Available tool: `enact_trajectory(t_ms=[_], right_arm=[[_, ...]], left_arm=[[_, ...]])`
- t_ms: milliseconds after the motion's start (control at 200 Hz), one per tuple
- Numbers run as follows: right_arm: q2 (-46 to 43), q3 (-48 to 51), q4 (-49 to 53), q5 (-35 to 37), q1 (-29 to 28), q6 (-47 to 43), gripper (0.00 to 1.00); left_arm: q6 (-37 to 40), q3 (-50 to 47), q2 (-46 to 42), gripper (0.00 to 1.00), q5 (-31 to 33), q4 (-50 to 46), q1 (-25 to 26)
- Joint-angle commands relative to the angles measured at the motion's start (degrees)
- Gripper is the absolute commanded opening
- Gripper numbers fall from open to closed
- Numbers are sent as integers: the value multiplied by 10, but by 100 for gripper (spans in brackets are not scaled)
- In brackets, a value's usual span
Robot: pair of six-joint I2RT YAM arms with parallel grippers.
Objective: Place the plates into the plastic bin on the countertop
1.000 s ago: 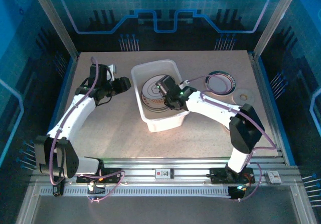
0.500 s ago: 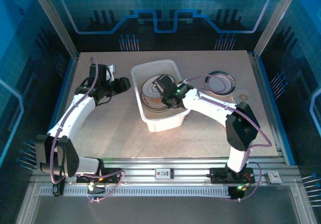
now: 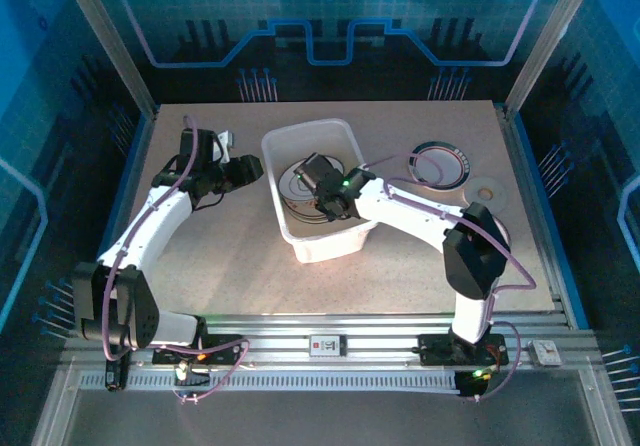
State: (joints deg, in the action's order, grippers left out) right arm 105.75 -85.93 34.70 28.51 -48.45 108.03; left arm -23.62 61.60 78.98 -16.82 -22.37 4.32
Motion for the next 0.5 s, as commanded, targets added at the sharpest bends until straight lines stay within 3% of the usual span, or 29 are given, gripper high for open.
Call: enact_trajectory(t_ms=[0,295,495], right_arm=[[19,-16,-1,7,-8,25,0],[41,-16,-6,16,-4,39,1],[51,-15,-7,8,-3,40,11]], left_arm=[[-1,-9,3,57,-17,7,-4],[-1,-9,4,57,-20,8,-4],[1,-9,5,57,-19,7,-4]])
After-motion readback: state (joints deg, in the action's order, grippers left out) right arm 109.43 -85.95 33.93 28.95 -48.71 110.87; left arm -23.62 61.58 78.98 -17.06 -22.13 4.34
